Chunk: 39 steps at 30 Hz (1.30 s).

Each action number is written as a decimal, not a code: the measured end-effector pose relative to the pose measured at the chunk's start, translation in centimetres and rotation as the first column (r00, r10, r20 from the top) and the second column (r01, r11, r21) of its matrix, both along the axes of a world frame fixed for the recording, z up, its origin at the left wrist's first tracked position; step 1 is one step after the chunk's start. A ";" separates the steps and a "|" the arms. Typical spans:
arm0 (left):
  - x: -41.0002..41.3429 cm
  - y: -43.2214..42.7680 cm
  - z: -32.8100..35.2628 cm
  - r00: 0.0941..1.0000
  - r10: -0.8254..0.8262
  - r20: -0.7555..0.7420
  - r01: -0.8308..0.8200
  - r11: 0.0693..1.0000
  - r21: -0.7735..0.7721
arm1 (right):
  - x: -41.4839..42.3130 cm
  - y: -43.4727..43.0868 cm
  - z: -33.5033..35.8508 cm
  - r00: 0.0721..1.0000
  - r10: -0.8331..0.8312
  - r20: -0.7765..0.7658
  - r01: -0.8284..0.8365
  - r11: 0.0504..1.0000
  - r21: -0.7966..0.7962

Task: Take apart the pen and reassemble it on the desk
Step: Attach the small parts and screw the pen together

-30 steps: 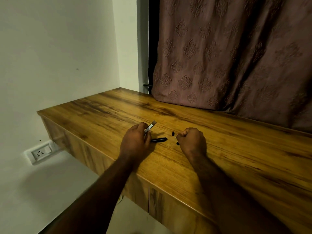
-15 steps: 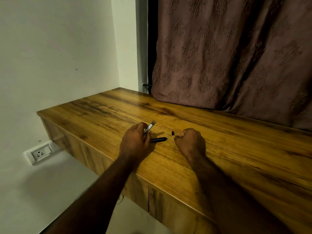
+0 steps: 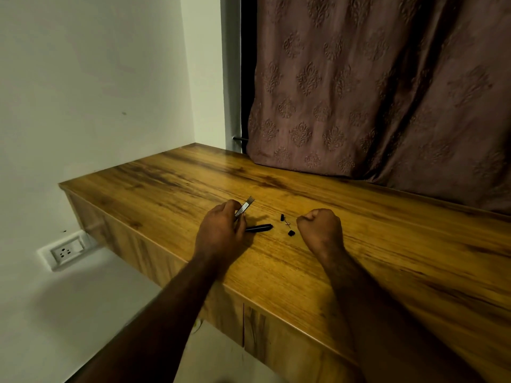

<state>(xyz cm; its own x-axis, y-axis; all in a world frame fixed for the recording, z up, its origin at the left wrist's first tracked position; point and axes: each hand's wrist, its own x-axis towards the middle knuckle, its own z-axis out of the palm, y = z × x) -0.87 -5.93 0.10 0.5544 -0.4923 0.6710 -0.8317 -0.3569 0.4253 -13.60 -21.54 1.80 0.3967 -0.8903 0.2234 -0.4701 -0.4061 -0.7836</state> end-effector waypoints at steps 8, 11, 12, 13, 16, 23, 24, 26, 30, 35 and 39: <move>0.1 -0.1 0.1 1.000 -0.005 -0.005 0.005 1.000 0.012 | 0.3 0.6 0.2 0.962 0.019 -0.273 -0.048 0.994 -0.098; 0.1 -0.1 0.0 1.000 0.000 0.001 0.000 1.000 0.009 | 0.3 0.8 0.2 0.940 -0.001 -0.342 -0.054 0.987 -0.149; 0.1 -0.1 0.0 1.000 0.000 0.000 0.000 1.000 0.008 | 0.2 0.8 0.3 0.938 0.003 -0.346 -0.058 0.987 -0.148; 0.1 -0.1 0.0 1.000 -0.001 -0.003 0.001 1.000 0.007 | 0.1 0.7 0.3 0.939 0.015 -0.343 -0.064 0.989 -0.134; 0.1 -0.1 0.0 1.000 -0.002 -0.004 0.002 1.000 0.006 | -0.1 0.4 0.4 0.946 0.070 -0.316 -0.087 0.995 -0.042; 0.3 0.0 0.0 1.000 -0.018 -0.017 0.019 0.999 0.029 | -0.6 -1.3 0.7 0.916 -0.032 -0.401 -0.006 0.996 -0.094; 0.3 0.0 0.0 1.000 -0.022 -0.022 0.022 0.999 0.036 | -0.7 -1.5 0.6 0.914 -0.063 -0.400 0.020 0.993 -0.112; 0.3 0.0 0.1 0.999 -0.027 -0.026 0.029 0.999 0.044 | -0.8 -1.9 0.5 0.933 -0.093 -0.348 0.056 0.992 -0.117; 0.3 0.0 0.1 1.000 -0.028 0.010 0.028 0.999 0.046 | -0.5 -1.7 0.1 0.998 0.039 0.057 -0.039 0.999 -0.012; 0.3 0.0 0.1 0.996 -0.043 0.077 0.040 0.998 0.049 | 0.5 0.6 1.2 0.873 0.123 0.473 -0.178 0.981 0.073; 0.4 -0.1 0.1 0.994 -0.059 0.091 0.054 0.997 0.054 | 1.3 2.6 1.5 0.805 0.254 0.536 -0.354 0.931 0.091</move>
<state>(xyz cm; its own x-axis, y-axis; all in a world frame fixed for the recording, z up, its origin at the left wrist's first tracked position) -0.49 -6.02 0.16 0.4614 -0.5564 0.6910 -0.8861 -0.3275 0.3280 -12.26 -18.98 3.33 0.5282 -0.7868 0.3193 0.1378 -0.2916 -0.9466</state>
